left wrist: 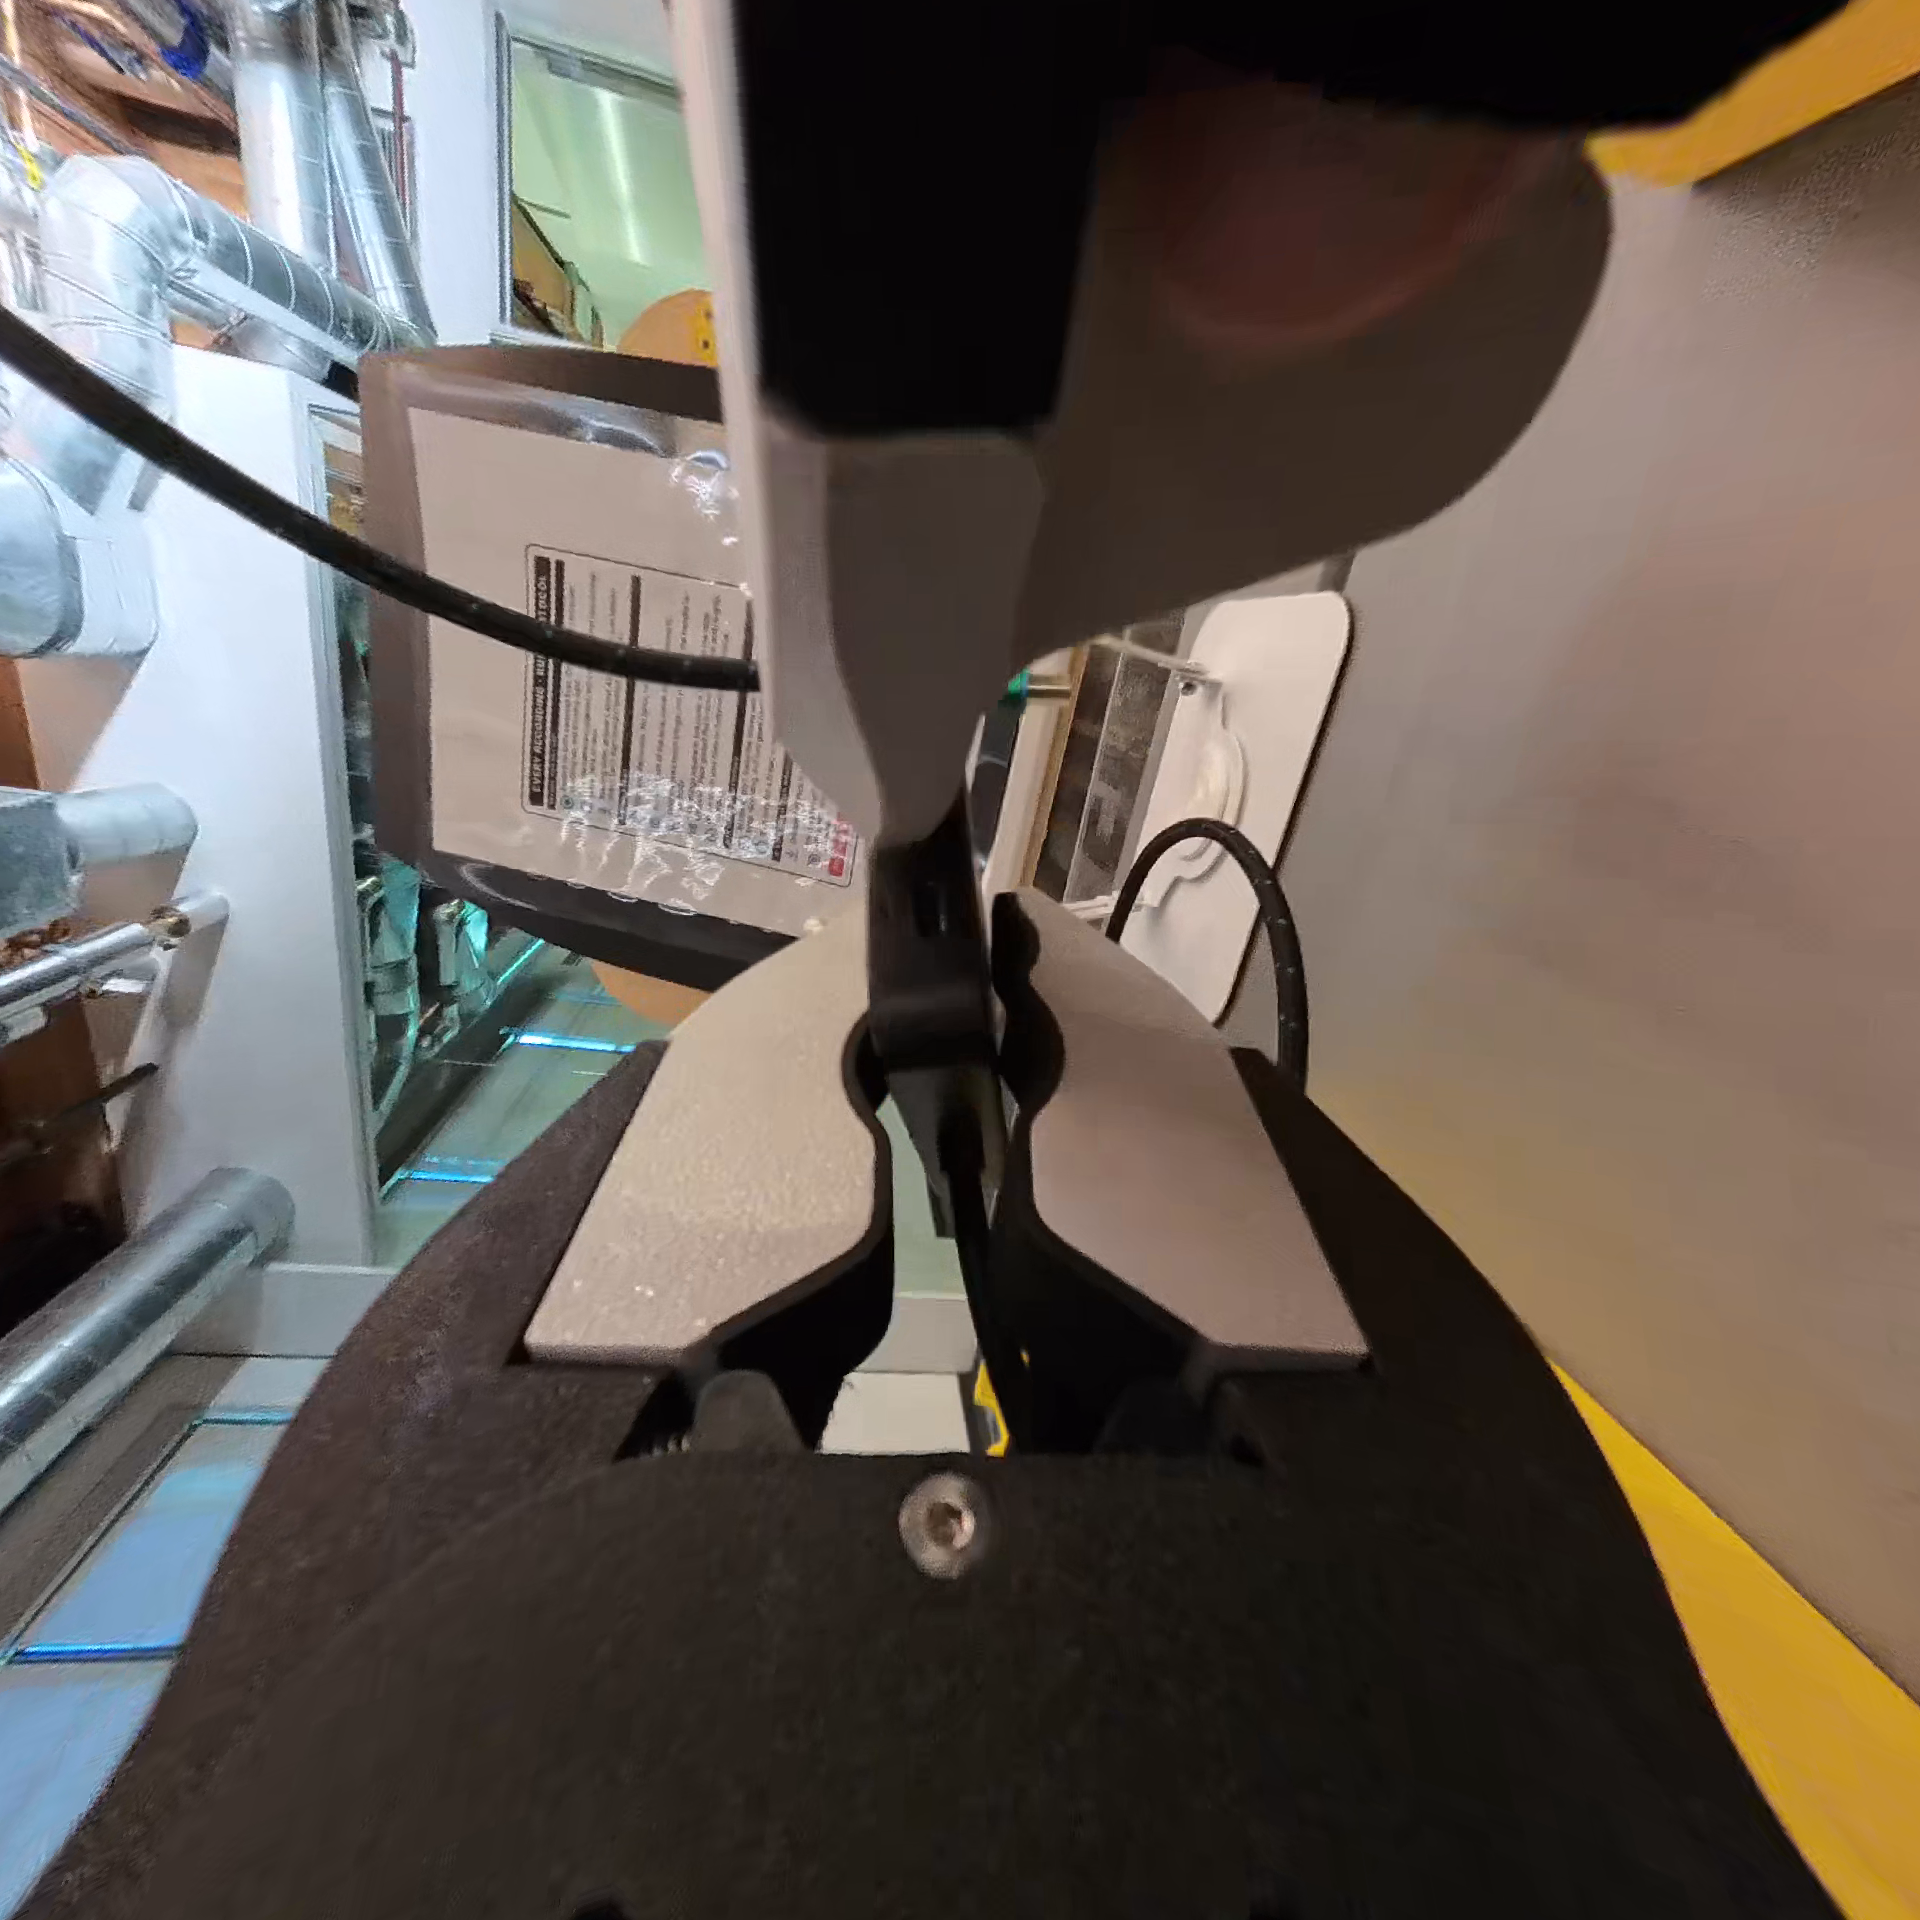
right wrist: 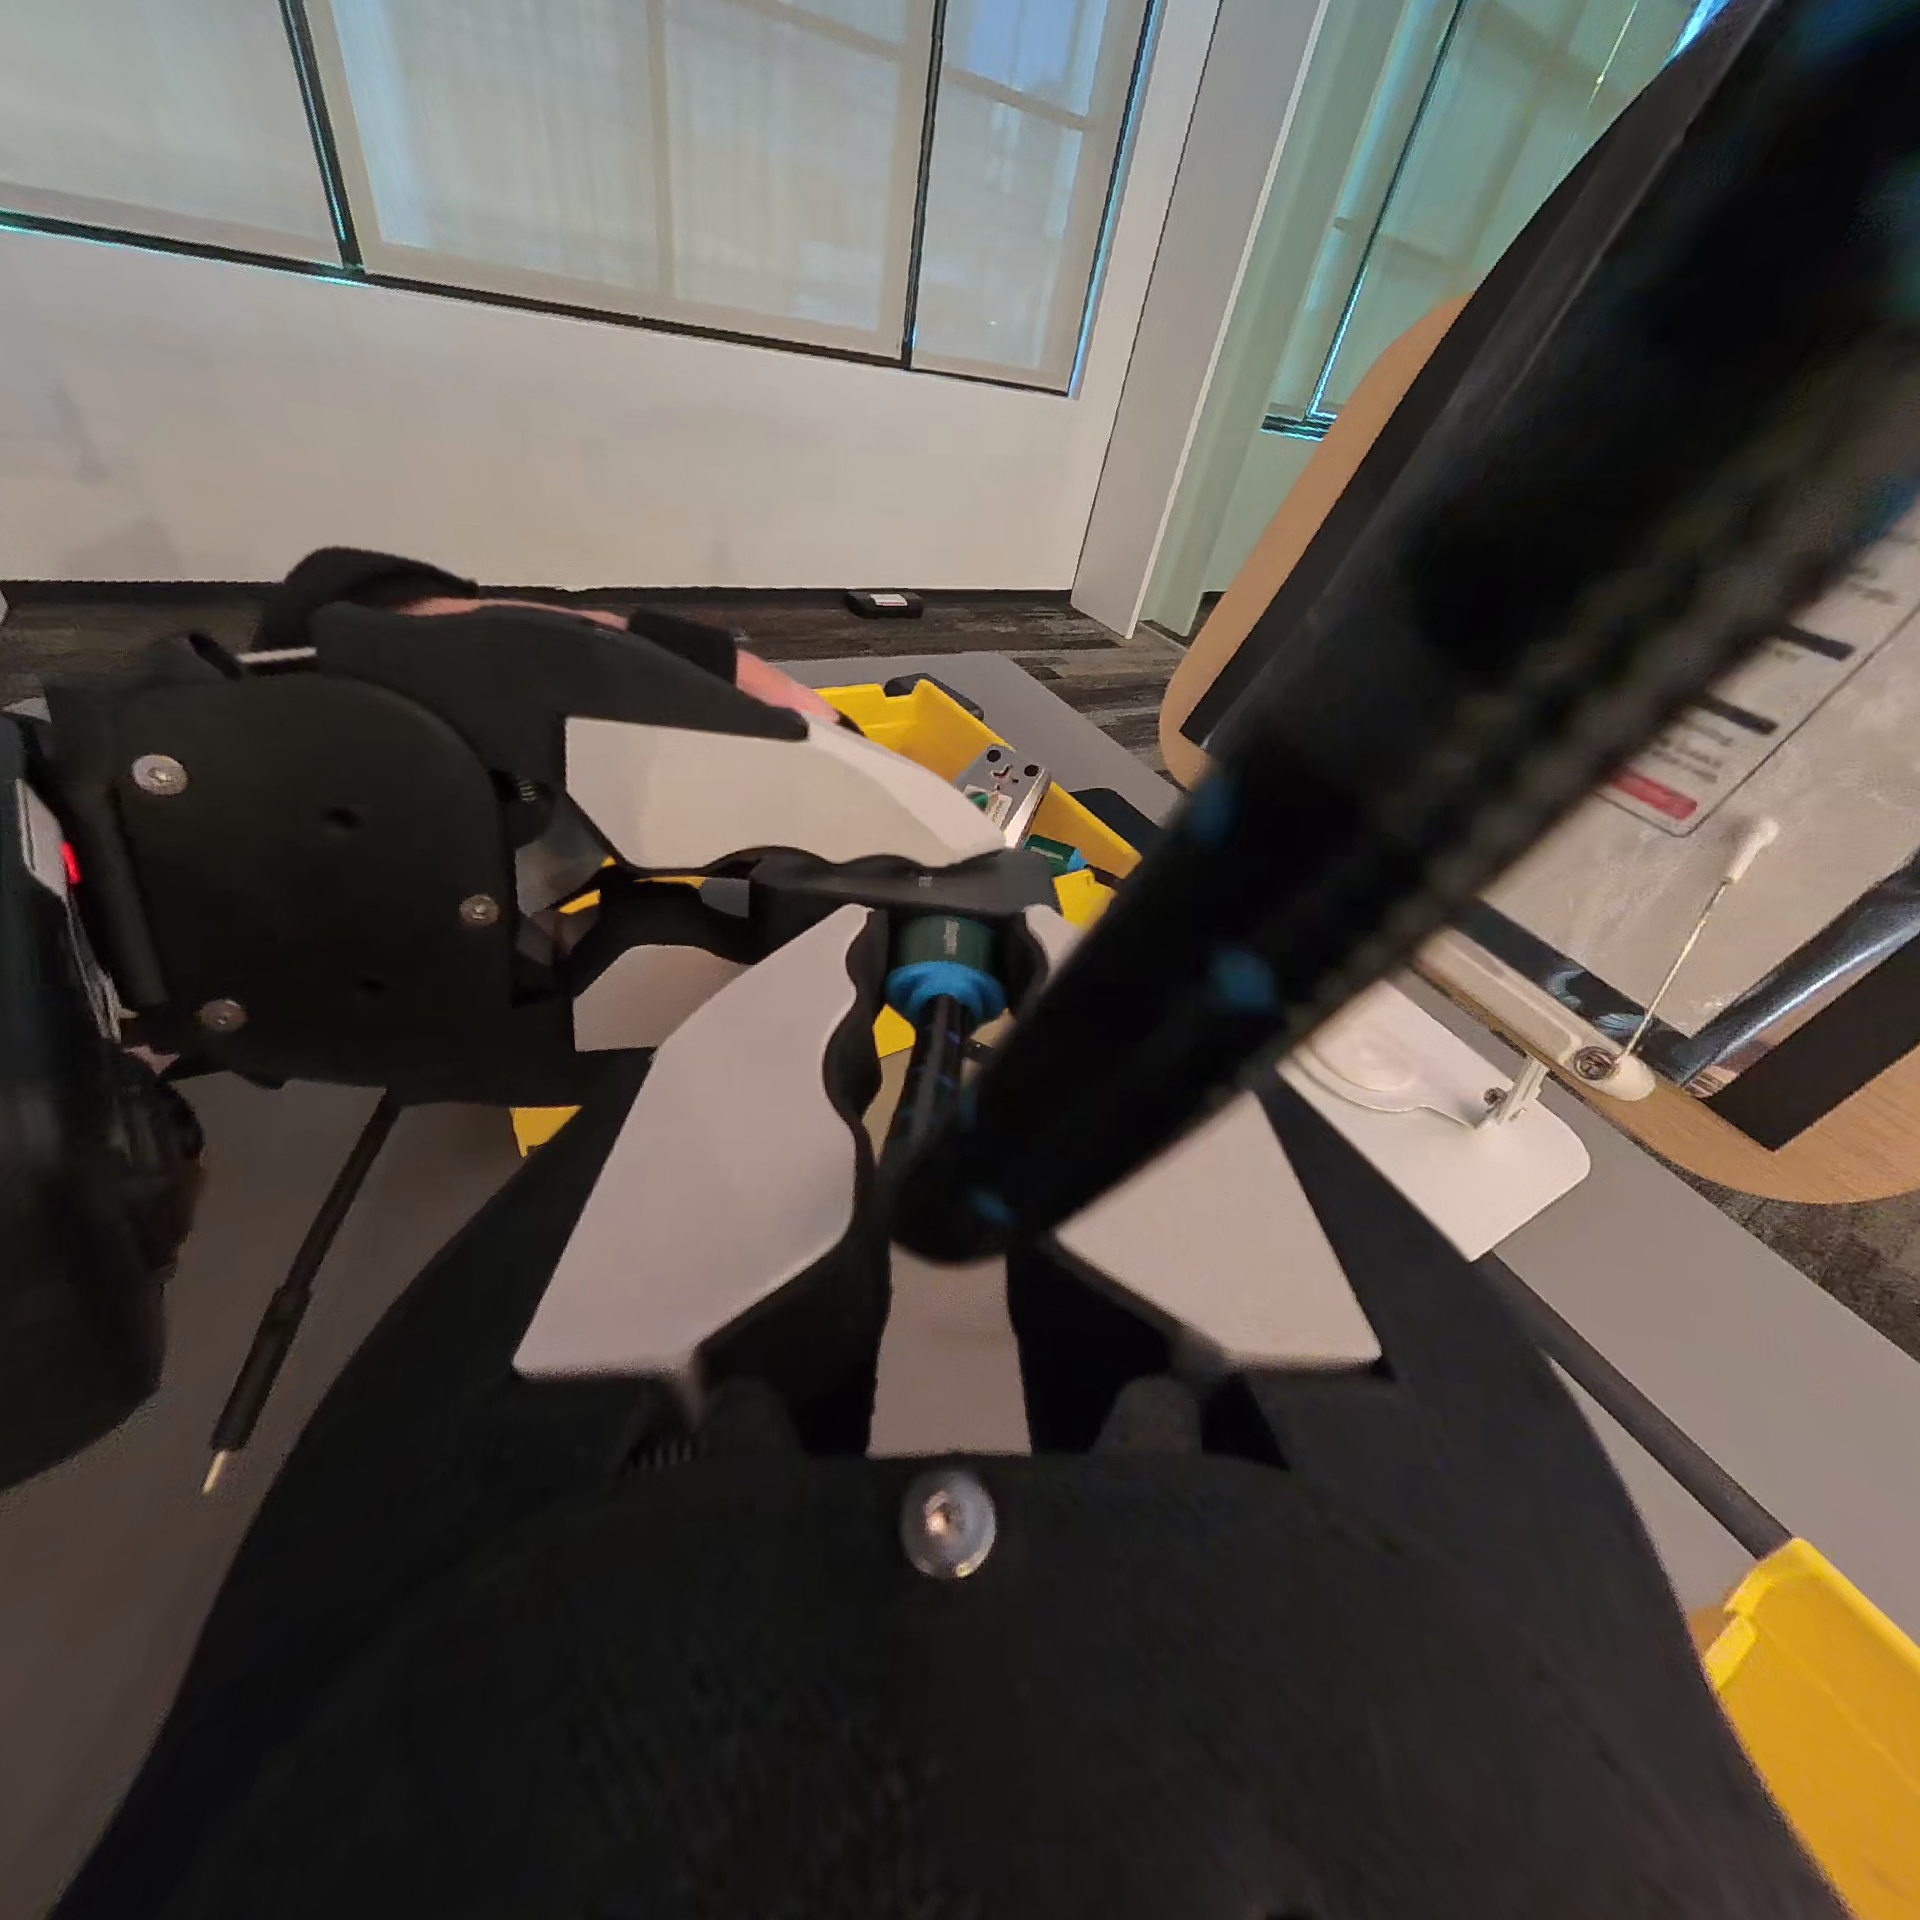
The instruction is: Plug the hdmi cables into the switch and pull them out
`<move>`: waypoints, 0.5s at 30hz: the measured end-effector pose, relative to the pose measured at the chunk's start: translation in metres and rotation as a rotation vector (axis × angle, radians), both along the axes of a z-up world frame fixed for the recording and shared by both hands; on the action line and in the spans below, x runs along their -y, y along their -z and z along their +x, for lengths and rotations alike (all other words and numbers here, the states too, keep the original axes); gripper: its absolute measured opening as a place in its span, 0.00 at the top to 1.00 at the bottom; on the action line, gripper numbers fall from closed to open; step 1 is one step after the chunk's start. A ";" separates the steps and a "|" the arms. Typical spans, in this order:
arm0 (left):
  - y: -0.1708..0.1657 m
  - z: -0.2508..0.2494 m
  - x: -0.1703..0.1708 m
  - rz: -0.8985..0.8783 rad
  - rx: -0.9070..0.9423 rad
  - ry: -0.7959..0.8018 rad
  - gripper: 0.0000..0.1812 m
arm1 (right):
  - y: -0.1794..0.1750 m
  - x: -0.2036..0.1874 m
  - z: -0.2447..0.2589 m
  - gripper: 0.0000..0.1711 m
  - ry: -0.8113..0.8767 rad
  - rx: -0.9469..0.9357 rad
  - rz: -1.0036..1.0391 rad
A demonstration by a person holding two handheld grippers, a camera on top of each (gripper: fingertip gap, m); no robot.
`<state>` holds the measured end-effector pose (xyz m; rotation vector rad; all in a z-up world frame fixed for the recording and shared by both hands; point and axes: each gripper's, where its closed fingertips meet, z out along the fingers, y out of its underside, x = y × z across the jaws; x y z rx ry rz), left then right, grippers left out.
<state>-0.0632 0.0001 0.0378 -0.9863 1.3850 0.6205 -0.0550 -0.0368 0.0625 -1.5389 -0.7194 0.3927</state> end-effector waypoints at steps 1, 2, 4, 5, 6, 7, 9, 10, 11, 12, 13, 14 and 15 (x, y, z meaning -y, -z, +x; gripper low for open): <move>0.001 0.000 0.000 0.001 0.005 -0.005 0.92 | 0.001 -0.001 0.000 0.86 -0.002 -0.004 -0.011; 0.002 0.000 -0.001 0.007 -0.002 -0.016 0.92 | 0.004 -0.002 0.000 0.86 -0.006 -0.004 -0.028; 0.007 -0.001 -0.004 -0.018 -0.009 -0.042 0.92 | 0.010 -0.004 0.002 0.86 -0.010 0.006 -0.050; 0.009 -0.001 -0.006 -0.055 0.014 -0.046 0.92 | 0.012 -0.005 0.002 0.87 -0.009 0.007 -0.054; 0.009 0.000 -0.006 -0.084 0.033 -0.037 0.93 | 0.011 -0.006 0.003 0.86 -0.010 0.004 -0.052; 0.008 0.001 -0.006 -0.088 0.043 -0.029 0.92 | 0.009 -0.006 0.003 0.86 -0.012 -0.001 -0.049; 0.006 0.001 -0.006 -0.082 0.046 -0.030 0.92 | 0.008 -0.005 0.004 0.86 -0.018 -0.006 -0.055; 0.006 0.002 -0.006 -0.095 0.053 -0.026 0.92 | 0.008 -0.005 0.005 0.86 -0.022 -0.009 -0.056; 0.006 0.002 -0.005 -0.105 0.064 -0.017 0.92 | 0.007 -0.004 0.005 0.86 -0.025 -0.015 -0.061; 0.005 0.002 -0.005 -0.110 0.072 -0.010 0.92 | 0.007 -0.004 0.005 0.86 -0.025 -0.016 -0.065; 0.005 0.002 -0.005 -0.117 0.075 -0.007 0.92 | 0.007 -0.004 0.005 0.86 -0.022 -0.009 -0.064; 0.005 0.002 -0.005 -0.119 0.078 -0.006 0.92 | 0.007 -0.004 0.005 0.86 -0.018 -0.007 -0.065; 0.005 0.002 -0.005 -0.118 0.078 -0.008 0.92 | 0.007 -0.004 0.005 0.86 -0.014 -0.010 -0.068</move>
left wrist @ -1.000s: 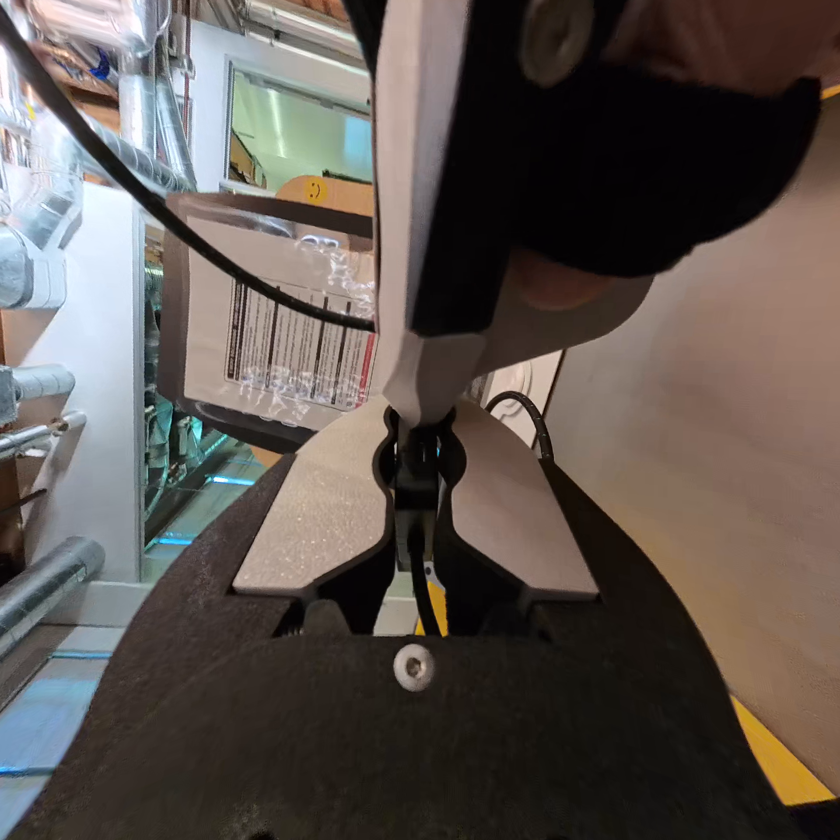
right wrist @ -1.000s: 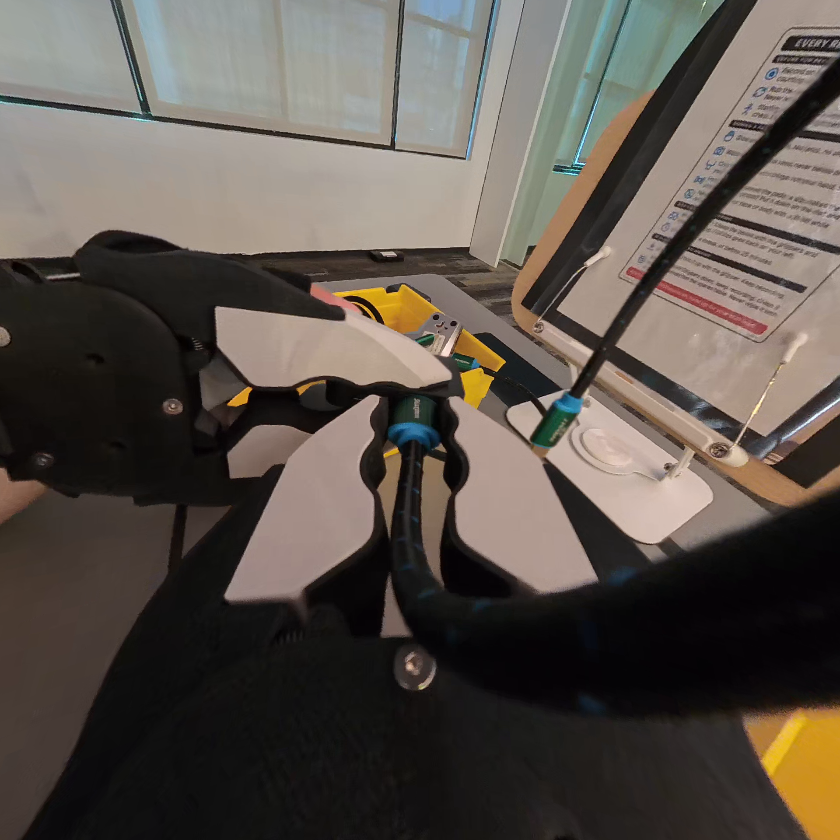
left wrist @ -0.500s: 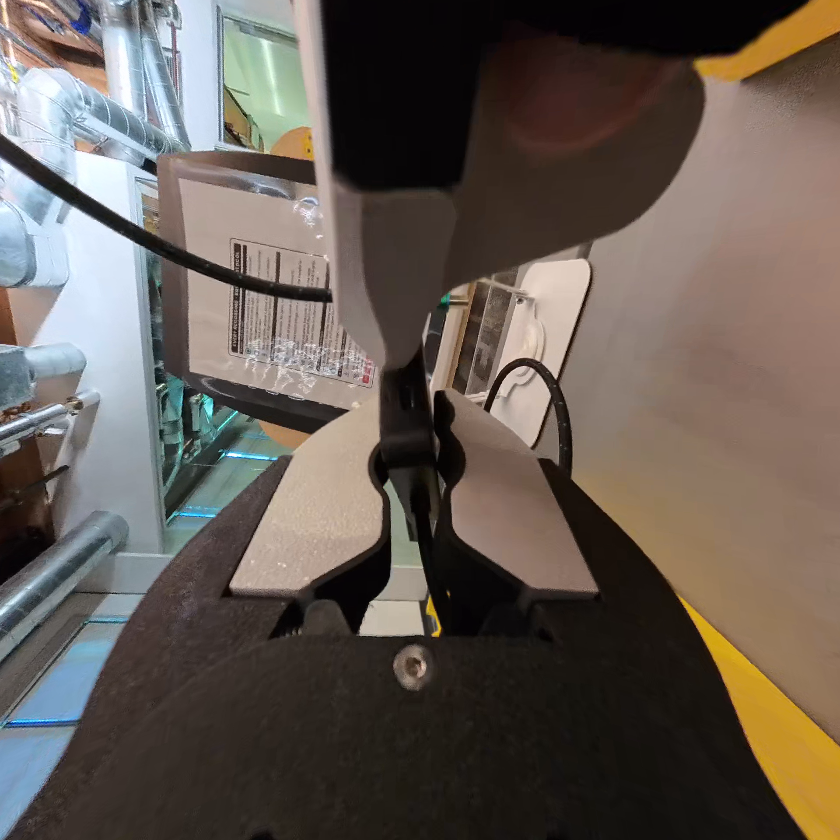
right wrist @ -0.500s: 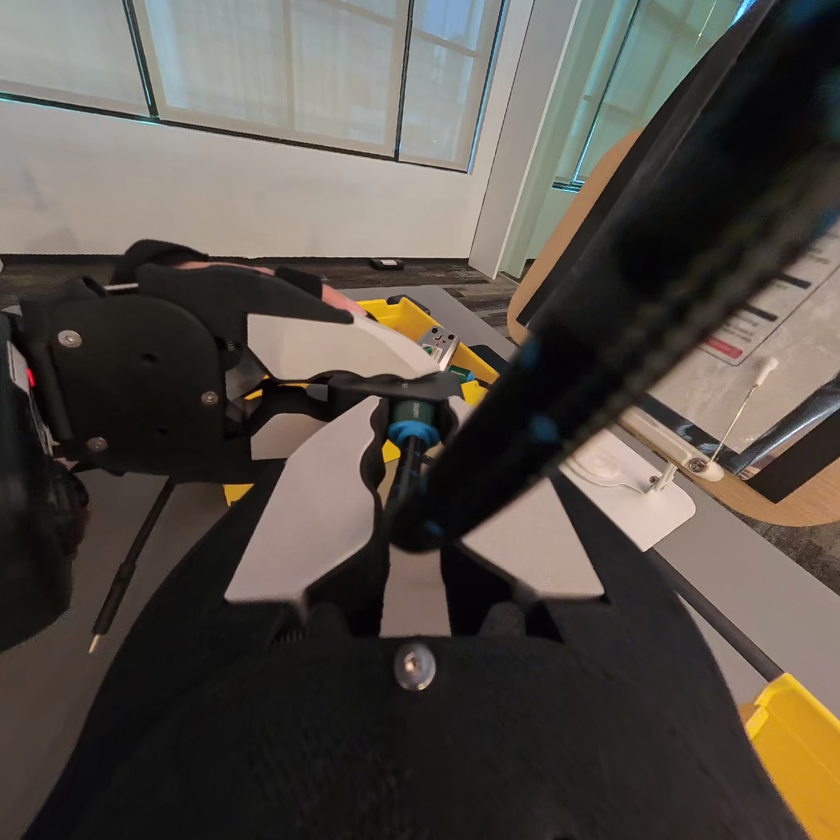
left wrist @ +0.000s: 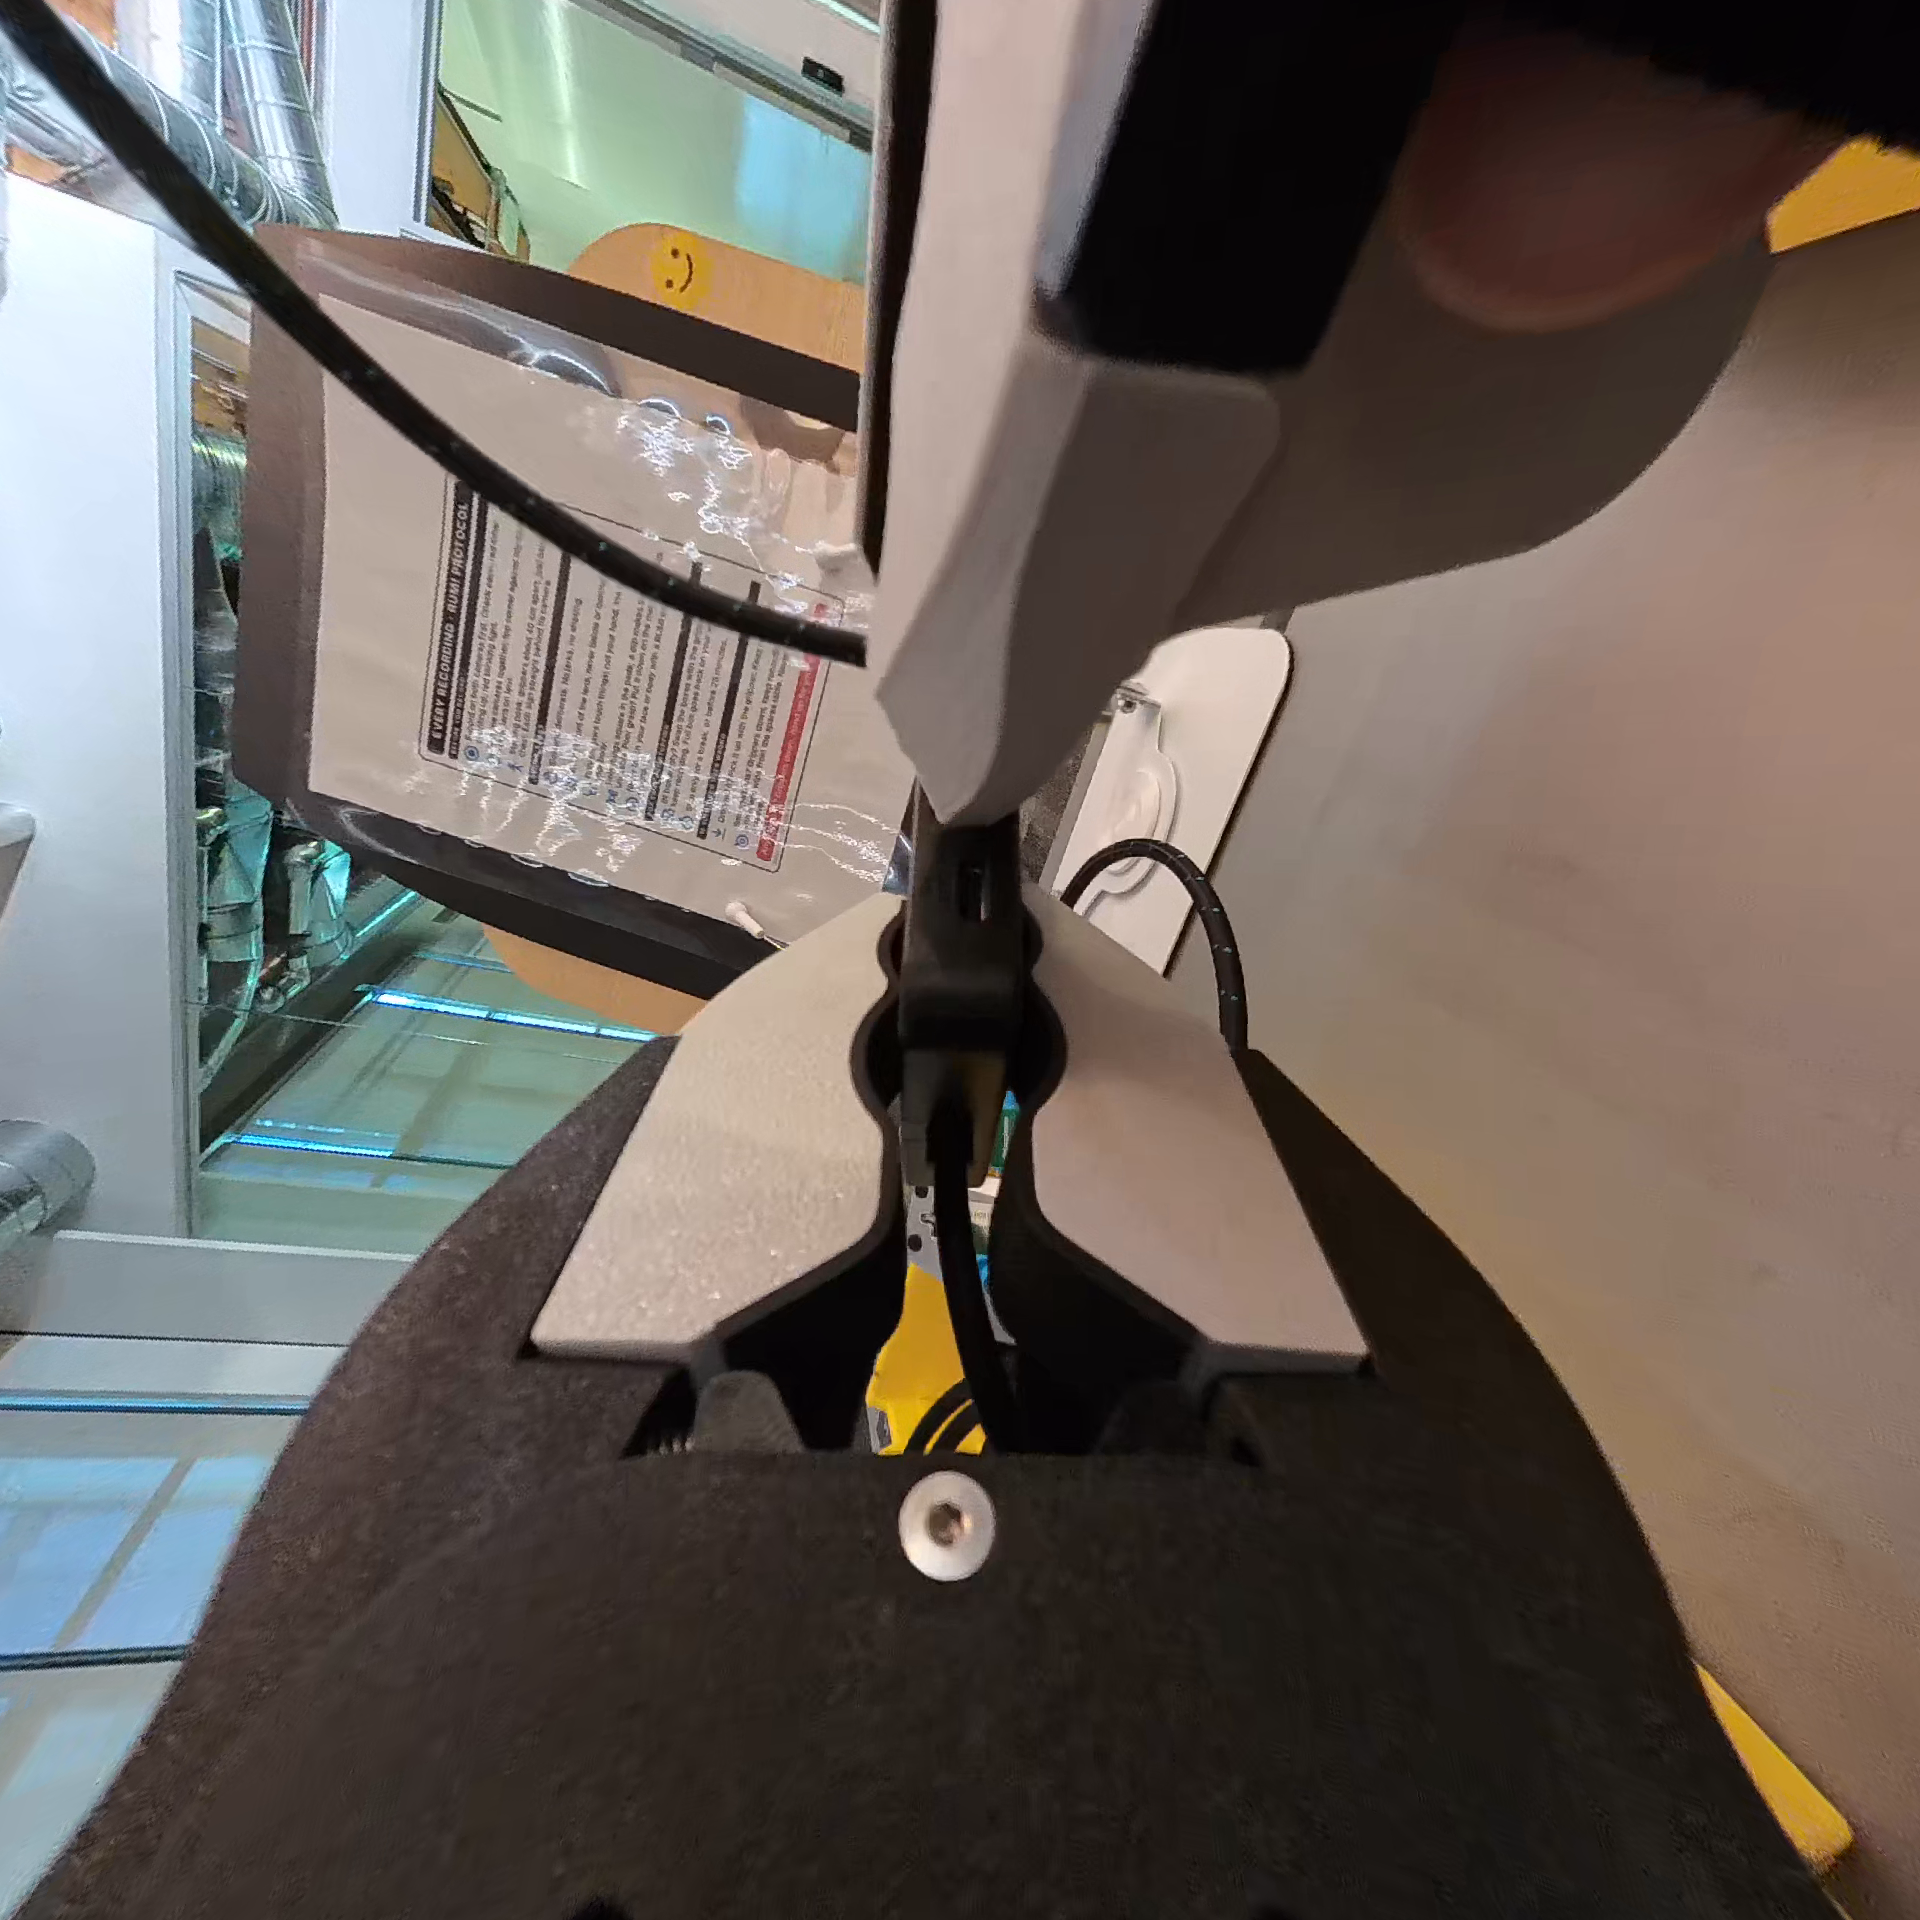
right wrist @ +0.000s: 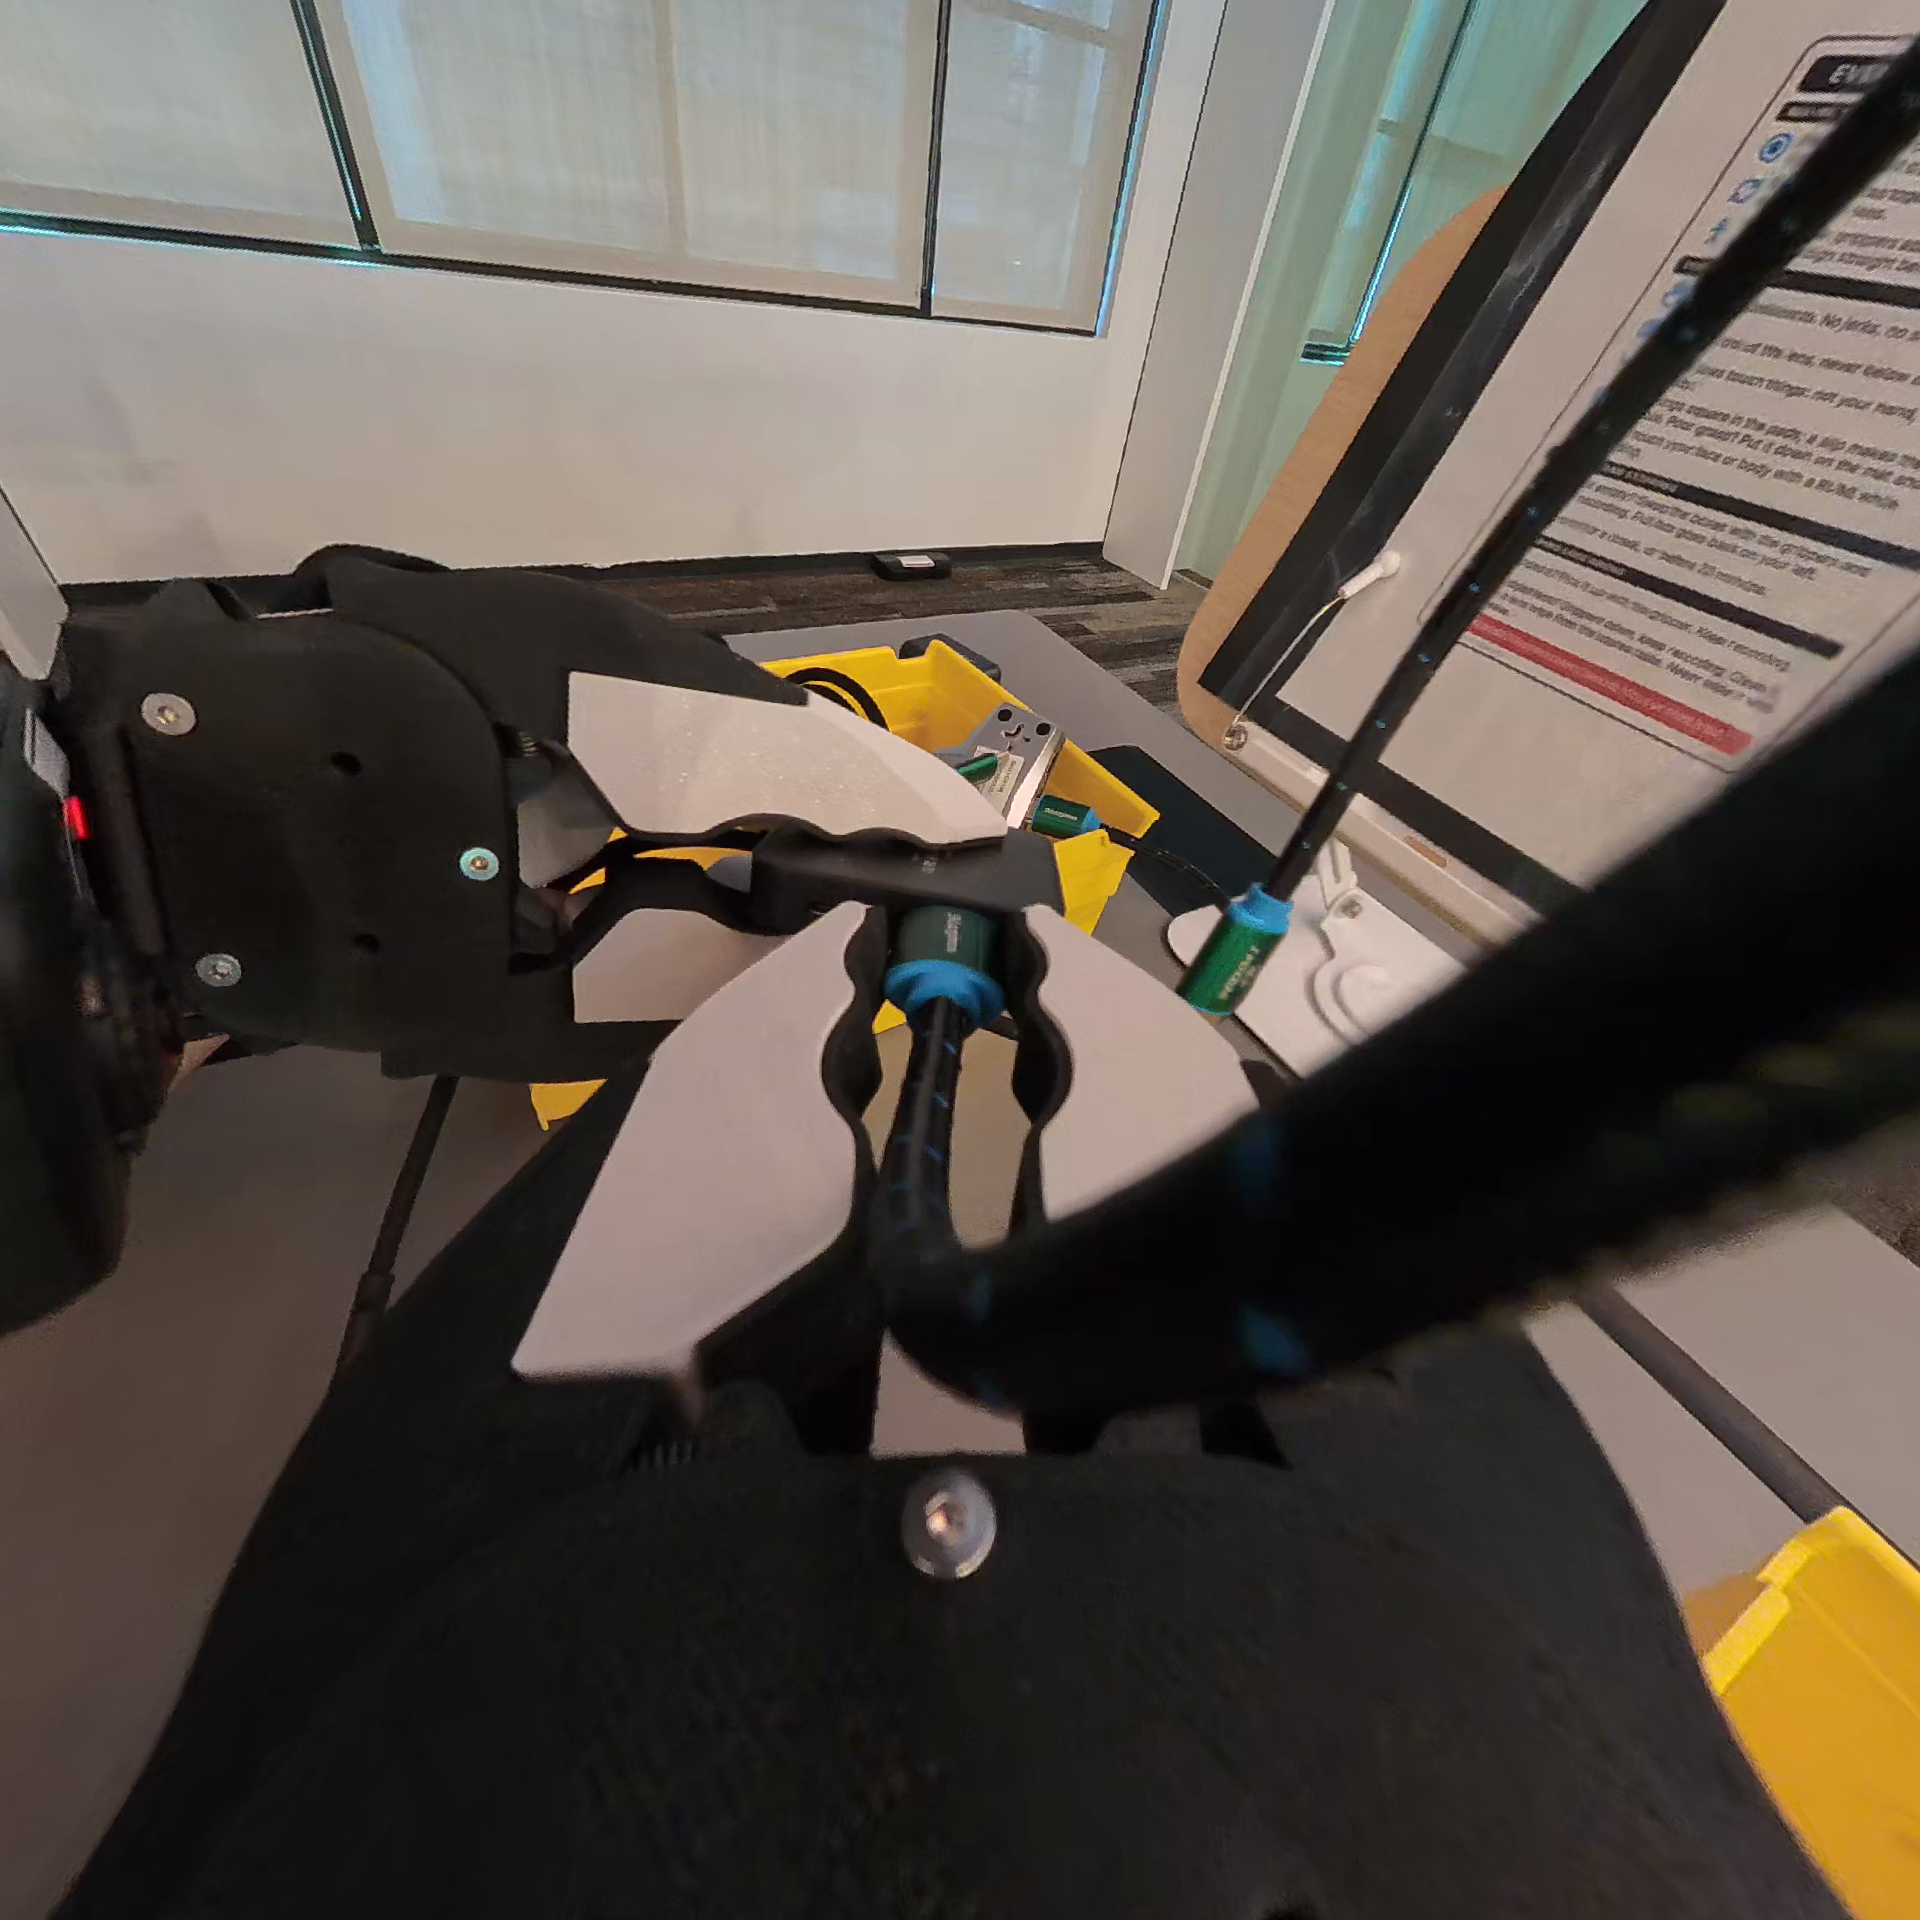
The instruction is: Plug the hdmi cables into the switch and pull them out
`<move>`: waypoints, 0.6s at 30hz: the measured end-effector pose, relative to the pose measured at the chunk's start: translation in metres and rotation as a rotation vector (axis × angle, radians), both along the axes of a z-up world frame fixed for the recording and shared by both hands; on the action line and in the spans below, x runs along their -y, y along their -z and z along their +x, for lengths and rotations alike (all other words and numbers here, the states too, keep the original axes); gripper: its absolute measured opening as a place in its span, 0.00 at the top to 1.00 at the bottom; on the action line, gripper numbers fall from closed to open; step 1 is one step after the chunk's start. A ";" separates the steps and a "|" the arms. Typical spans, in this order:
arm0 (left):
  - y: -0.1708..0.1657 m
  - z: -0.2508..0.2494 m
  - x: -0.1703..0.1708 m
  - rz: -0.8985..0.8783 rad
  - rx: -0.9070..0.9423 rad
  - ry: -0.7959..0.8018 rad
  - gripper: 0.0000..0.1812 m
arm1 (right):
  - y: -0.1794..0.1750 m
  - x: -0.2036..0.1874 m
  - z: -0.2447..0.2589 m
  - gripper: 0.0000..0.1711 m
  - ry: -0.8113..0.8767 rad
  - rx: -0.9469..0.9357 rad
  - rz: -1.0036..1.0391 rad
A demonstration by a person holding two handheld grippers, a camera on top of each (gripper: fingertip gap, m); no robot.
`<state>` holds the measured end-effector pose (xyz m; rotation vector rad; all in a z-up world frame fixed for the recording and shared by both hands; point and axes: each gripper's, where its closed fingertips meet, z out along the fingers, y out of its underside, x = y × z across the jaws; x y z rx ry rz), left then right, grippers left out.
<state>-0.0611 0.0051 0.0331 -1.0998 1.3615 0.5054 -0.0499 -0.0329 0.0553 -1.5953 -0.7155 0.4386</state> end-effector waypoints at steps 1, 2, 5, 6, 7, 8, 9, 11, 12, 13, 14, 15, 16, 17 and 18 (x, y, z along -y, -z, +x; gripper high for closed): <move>0.000 0.000 0.000 0.000 0.001 0.000 0.92 | 0.000 0.000 0.000 0.86 0.004 -0.001 -0.004; 0.000 0.000 0.000 -0.004 0.002 0.000 0.92 | 0.001 0.000 0.000 0.87 0.012 0.004 -0.006; 0.002 -0.011 -0.010 -0.011 -0.008 -0.079 0.93 | -0.004 -0.001 0.006 0.87 0.090 0.043 0.043; 0.005 -0.037 -0.031 -0.015 -0.051 -0.234 0.93 | -0.018 0.000 0.022 0.88 0.166 0.058 0.119; 0.011 -0.063 -0.050 -0.040 -0.090 -0.319 0.92 | -0.036 0.004 0.038 0.87 0.208 0.035 0.170; 0.014 -0.078 -0.060 -0.080 -0.081 -0.309 0.92 | -0.055 0.013 0.046 0.88 0.174 -0.044 0.190; 0.011 -0.087 -0.061 -0.099 -0.045 -0.289 0.92 | -0.065 0.019 0.053 0.88 0.138 -0.107 0.164; -0.013 -0.091 -0.055 -0.047 0.032 -0.265 0.92 | -0.068 0.020 0.065 0.88 0.123 -0.111 0.105; -0.028 -0.086 -0.048 -0.007 0.067 -0.224 0.92 | -0.063 0.018 0.070 0.88 0.128 -0.075 0.072; -0.039 -0.079 -0.039 0.000 0.098 -0.181 0.92 | -0.057 0.017 0.073 0.87 0.106 -0.030 0.035; -0.047 -0.072 -0.031 -0.007 0.122 -0.142 0.92 | -0.052 0.018 0.076 0.88 0.082 0.008 0.000; -0.056 -0.067 -0.023 -0.002 0.146 -0.108 0.92 | -0.045 0.022 0.083 0.87 0.071 0.054 -0.058; -0.063 -0.063 -0.016 0.008 0.166 -0.083 0.92 | -0.039 0.032 0.087 0.88 0.027 0.103 -0.112; -0.067 -0.061 -0.010 0.014 0.169 -0.060 0.92 | -0.030 0.053 0.086 0.88 -0.076 0.164 -0.188; -0.069 -0.059 -0.005 0.017 0.162 -0.045 0.92 | -0.026 0.071 0.091 0.88 -0.134 0.192 -0.237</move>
